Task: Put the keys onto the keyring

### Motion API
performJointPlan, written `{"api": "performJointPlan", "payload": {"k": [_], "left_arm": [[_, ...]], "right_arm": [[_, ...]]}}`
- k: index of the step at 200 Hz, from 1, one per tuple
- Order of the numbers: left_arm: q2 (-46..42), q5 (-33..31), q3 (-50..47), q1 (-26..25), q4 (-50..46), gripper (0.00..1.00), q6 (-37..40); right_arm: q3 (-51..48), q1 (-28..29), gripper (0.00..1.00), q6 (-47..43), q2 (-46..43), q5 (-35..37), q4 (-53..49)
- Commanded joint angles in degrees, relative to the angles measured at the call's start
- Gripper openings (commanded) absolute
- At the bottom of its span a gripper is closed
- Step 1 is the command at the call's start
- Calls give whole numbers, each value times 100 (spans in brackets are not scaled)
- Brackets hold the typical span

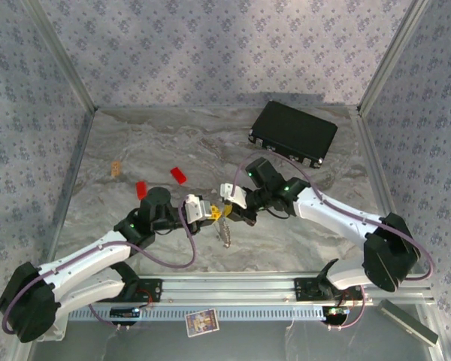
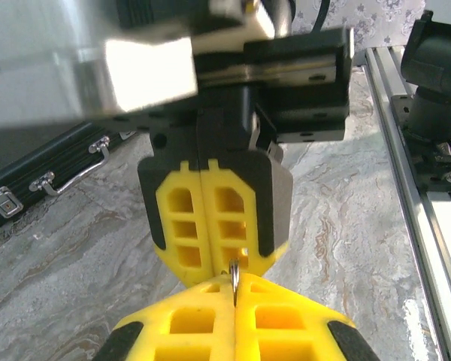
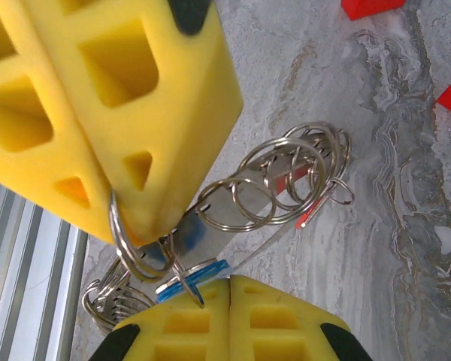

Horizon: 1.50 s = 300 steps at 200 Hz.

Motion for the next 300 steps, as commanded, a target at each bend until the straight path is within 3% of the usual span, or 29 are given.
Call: {"api": "performJointPlan", "payload": {"k": [1, 38, 91, 122, 182, 253, 270, 300], "left_arm": [[-141, 203, -20, -20, 320, 0, -48], [-136, 187, -121, -20, 437, 0, -52], [-80, 278, -69, -20, 422, 0, -64], [-40, 341, -43, -16, 421, 0, -75], [-55, 359, -34, -20, 423, 0, -75], [-103, 358, -30, -20, 378, 0, -66], [-92, 368, -25, -20, 369, 0, -57], [-58, 380, -16, -20, 380, 0, -57]], "right_arm": [[-41, -49, 0, 10, -151, -138, -67], [-327, -203, 28, 53, -592, -337, 196], [-301, -165, 30, 67, -633, -440, 315], [-214, -129, 27, 66, -515, -467, 412], [-150, -113, 0, 8, -396, -548, 255], [-118, -115, 0, -71, -376, -530, 47], [-125, -117, 27, -19, -443, -579, 126], [-161, -105, 30, -10, -527, -625, 266]]}}
